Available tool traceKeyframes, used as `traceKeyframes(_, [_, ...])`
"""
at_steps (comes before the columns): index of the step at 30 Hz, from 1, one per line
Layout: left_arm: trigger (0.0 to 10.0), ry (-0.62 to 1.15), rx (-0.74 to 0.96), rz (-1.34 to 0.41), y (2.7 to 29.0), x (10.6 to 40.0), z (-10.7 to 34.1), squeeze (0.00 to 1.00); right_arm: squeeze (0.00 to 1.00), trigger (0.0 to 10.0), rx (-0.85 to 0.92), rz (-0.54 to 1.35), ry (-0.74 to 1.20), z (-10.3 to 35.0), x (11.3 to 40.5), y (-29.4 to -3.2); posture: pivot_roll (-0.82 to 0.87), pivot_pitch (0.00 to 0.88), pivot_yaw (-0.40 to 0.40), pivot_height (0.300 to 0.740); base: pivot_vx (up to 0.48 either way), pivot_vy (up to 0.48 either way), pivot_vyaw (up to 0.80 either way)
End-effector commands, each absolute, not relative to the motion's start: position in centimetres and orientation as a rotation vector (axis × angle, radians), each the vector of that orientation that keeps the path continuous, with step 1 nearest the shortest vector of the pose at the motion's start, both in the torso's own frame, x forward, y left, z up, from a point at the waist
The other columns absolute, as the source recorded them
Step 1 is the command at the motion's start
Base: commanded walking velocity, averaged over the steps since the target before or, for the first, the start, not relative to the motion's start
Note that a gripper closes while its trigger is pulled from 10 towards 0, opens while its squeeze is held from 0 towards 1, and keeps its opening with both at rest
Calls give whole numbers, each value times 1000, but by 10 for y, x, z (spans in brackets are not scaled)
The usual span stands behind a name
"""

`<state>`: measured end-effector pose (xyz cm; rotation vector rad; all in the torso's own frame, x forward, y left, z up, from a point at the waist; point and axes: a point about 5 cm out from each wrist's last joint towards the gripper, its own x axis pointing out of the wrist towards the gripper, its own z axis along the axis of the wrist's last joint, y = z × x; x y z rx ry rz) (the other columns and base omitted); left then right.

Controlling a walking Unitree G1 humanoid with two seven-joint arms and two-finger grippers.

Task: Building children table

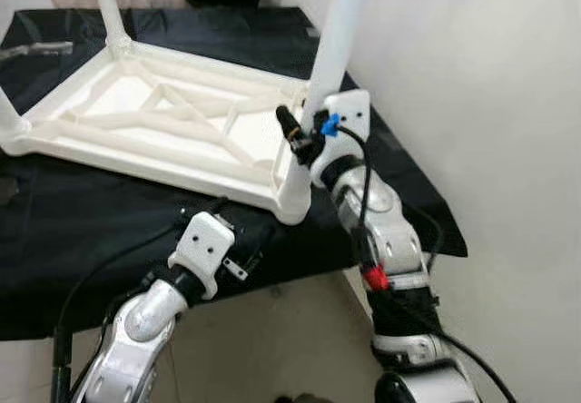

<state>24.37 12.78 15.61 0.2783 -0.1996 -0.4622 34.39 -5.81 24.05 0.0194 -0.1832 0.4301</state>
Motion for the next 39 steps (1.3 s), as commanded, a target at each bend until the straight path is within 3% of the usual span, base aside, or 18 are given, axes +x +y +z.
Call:
traceKeyframes(1, [10000, -194, 290, -463, 127, 242, 153, 0, 0, 0, 12, 456, -112, 227, 344, -49, 16, 80, -134, 740, 0, 0, 0])
traceKeyframes(2, [10000, -195, 290, -462, 127, 241, 153, 0, 0, 4157, 7, 444, -113, 230, 345, -51, 18, 87, -133, 740, 0, 0, 0])
traceKeyframes(3, [10000, -196, 289, -465, 127, 240, 153, 0, 0, 10000, 15, 476, -125, 234, 344, -51, 20, 105, -127, 740, 0, 0, 0])
traceKeyframes(5, [10000, -196, 287, -468, 126, 239, 154, 0, 0, 10000, 28, 525, -134, 237, 343, -52, 20, 108, -125, 740, 0, 0, 0])
traceKeyframes(6, [10000, -198, 285, -473, 126, 238, 154, 0, 518, 10000, 42, 582, -156, 240, 342, -58, 22, 120, -121, 740, 0, 0, 0])
traceKeyframes(7, [10000, -198, 285, -473, 126, 238, 154, 0, 518, 10000, 42, 582, -156, 240, 342, -58, 22, 120, -121, 740, 0, 0, 0])
traceKeyframes(8, [10000, -199, 283, -478, 125, 236, 154, 0, 1000, 10000, 61, 661, -182, 245, 343, -64, 25, 128, -117, 740, 0, 0, 0])
traceKeyframes(12, [10000, -199, 281, -483, 124, 235, 154, 0, 1000, 10000, 43, 750, -209, 251, 345, -74, 26, 133, -114, 740, 0, 0, 0])
traceKeyframes(15, [10000, -194, 280, -496, 123, 228, 154, 0, 1000, 10000, -89, 1003, -248, 267, 353, -102, 47, 157, -109, 740, 0, 0, 0])
traceKeyframes(21, [10000, -185, 281, -497, 125, 220, 155, 0, 980, 10000, -133, 1129, -201, 272, 358, -116, 74, 180, -104, 740, 0, 0, 0])
traceKeyframes(22, [10000, -181, 282, -496, 125, 216, 155, 0, 12, 10000, -183, 1220, -149, 269, 357, -122, 83, 190, -102, 740, 0, 0, 0])
traceKeyframes(31, [10000, -161, 279, -486, 129, 203, 156, 0, 0, 10000, -128, 1287, -158, 291, 368, -145, 96, 222, -97, 740, 0, 0, 0])
traceKeyframes(32, [10000, -160, 276, -488, 128, 201, 157, 0, 0, 3529, -108, 1313, -174, 297, 367, -147, 93, 231, -95, 740, 0, 0, 0])
traceKeyframes(33, [10000, -159, 273, -490, 128, 201, 157, 0, 0, 0, -96, 1342, -184, 301, 366, -149, 90, 235, -95, 740, 0, 0, 0])
traceKeyframes(39, [10000, -158, 266, -495, 126, 199, 159, 0, 0, 0, -94, 1402, -191, 306, 365, -153, 79, 240, -96, 740, 0, 0, 0])
